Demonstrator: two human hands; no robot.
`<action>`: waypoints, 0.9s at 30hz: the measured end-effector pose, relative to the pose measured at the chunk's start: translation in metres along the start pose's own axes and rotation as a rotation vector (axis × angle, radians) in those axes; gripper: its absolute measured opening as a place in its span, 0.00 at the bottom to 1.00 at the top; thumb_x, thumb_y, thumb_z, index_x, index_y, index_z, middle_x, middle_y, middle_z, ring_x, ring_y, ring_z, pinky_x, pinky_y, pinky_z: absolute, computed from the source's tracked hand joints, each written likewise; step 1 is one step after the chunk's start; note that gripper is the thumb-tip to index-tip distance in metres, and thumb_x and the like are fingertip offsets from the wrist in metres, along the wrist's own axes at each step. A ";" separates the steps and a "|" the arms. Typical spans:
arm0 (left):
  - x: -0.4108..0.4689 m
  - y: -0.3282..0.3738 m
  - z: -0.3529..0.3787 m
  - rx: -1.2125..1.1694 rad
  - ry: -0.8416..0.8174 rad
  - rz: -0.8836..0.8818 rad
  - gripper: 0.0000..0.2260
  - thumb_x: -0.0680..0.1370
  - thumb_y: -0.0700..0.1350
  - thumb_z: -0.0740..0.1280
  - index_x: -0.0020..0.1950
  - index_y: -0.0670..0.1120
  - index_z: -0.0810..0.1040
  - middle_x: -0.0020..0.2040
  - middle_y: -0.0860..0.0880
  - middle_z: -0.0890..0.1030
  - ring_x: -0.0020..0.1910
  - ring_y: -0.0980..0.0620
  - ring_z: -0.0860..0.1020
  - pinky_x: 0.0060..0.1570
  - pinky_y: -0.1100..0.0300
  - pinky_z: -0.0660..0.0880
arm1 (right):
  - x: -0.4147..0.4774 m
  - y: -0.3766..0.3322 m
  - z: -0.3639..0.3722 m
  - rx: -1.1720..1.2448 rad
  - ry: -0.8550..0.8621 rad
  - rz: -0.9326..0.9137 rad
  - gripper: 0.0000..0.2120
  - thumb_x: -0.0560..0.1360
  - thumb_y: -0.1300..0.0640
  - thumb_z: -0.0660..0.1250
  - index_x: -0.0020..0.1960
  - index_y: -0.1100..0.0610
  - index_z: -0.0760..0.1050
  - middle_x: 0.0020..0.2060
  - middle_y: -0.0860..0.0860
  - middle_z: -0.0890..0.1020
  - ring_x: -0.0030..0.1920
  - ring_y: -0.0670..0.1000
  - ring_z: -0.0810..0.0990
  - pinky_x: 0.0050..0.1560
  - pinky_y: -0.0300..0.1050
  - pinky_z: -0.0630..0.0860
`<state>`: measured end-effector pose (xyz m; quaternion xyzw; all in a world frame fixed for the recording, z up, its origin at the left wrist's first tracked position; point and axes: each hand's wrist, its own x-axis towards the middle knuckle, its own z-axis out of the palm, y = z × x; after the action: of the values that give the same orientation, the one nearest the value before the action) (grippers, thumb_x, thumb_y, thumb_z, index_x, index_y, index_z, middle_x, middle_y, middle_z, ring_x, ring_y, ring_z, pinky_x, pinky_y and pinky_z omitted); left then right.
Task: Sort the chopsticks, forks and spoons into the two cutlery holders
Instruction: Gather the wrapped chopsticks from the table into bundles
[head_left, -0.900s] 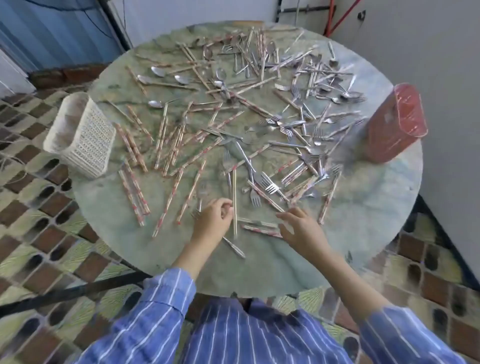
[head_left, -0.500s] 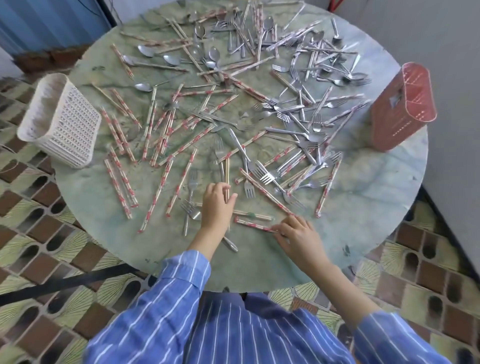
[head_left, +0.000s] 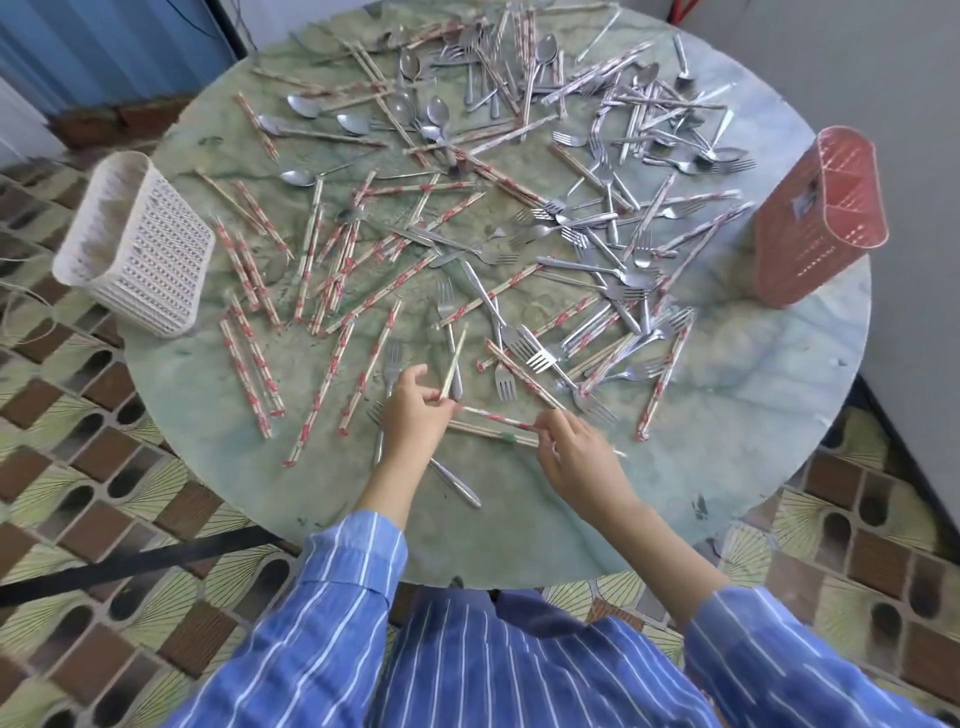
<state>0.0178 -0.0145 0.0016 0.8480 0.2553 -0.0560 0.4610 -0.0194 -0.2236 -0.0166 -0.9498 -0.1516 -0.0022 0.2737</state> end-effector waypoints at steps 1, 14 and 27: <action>-0.002 0.000 -0.005 0.010 0.007 -0.009 0.23 0.72 0.37 0.70 0.66 0.43 0.71 0.44 0.48 0.81 0.43 0.51 0.77 0.43 0.64 0.67 | 0.006 -0.005 0.006 0.013 -0.016 -0.003 0.11 0.78 0.56 0.55 0.49 0.60 0.74 0.41 0.55 0.79 0.41 0.60 0.79 0.40 0.51 0.76; 0.015 -0.016 -0.047 -0.109 0.102 0.028 0.05 0.76 0.47 0.69 0.49 0.49 0.78 0.41 0.51 0.81 0.42 0.45 0.82 0.49 0.49 0.79 | 0.030 -0.025 0.041 -0.085 -0.093 -0.102 0.07 0.69 0.56 0.76 0.42 0.58 0.80 0.39 0.53 0.78 0.37 0.58 0.77 0.36 0.48 0.77; 0.065 0.041 -0.017 -0.120 -0.093 0.172 0.07 0.78 0.46 0.67 0.50 0.44 0.79 0.43 0.46 0.83 0.42 0.46 0.81 0.50 0.50 0.79 | 0.010 0.008 -0.013 -0.124 0.003 0.047 0.16 0.70 0.54 0.56 0.51 0.56 0.79 0.38 0.50 0.81 0.39 0.57 0.79 0.42 0.46 0.70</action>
<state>0.0908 0.0061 0.0208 0.8342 0.1627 -0.0401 0.5255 -0.0065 -0.2344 -0.0091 -0.9682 -0.1282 -0.0066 0.2148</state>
